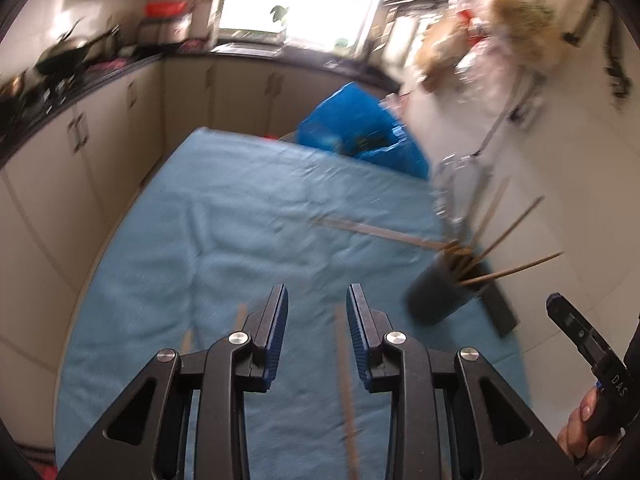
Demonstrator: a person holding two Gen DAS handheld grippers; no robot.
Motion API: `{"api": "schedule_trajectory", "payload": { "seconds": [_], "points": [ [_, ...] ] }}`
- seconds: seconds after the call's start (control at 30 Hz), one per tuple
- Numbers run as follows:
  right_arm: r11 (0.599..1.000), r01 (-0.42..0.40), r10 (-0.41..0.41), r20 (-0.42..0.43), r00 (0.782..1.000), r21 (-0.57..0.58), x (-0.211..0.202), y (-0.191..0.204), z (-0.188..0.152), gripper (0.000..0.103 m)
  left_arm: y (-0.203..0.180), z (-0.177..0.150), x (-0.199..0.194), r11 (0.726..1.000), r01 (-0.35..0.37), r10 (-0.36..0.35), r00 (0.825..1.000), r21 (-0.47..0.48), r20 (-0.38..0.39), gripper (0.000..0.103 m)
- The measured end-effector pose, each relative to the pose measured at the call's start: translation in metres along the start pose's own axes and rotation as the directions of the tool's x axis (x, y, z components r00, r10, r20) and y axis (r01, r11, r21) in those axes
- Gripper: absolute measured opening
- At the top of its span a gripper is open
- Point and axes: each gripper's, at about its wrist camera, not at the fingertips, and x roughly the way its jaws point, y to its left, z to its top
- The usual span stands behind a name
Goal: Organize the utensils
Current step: 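Open the right gripper into the cup while the left gripper releases its chopstick, then move both open grippers back down to the chopsticks on the towel, then close the left gripper on a chopstick while the right gripper grasps another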
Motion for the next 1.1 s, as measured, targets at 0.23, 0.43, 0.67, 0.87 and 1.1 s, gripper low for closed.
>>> {"api": "schedule_trajectory", "payload": {
  "seconds": [0.23, 0.43, 0.67, 0.87, 1.1],
  "points": [
    [1.0, -0.01, 0.015, -0.199, 0.98, 0.026, 0.057, 0.005, -0.028, 0.036, 0.068, -0.031, 0.034, 0.993, -0.077, 0.063, 0.988, -0.092, -0.142, 0.029],
    [0.999, -0.003, 0.015, -0.288, 0.958, 0.041, 0.09, 0.013, -0.044, 0.036, 0.086, -0.041, 0.056, 0.989, -0.091, 0.065, 0.976, -0.119, -0.208, 0.029],
    [0.997, 0.034, -0.009, -0.35, 0.937, 0.067, 0.112, 0.008, -0.056, 0.036, 0.077, -0.04, 0.087, 0.993, -0.091, 0.068, 0.964, -0.078, -0.259, 0.029],
    [0.995, 0.054, -0.017, -0.377, 0.926, 0.089, 0.123, 0.003, -0.061, 0.036, 0.062, -0.038, 0.121, 0.991, -0.127, 0.106, 0.945, -0.05, -0.311, 0.027],
    [0.997, 0.055, -0.024, -0.43, 0.903, 0.061, 0.152, 0.017, -0.059, 0.036, 0.062, -0.046, 0.116, 0.99, -0.124, 0.097, 0.949, -0.069, -0.301, 0.006]
  ]
}}
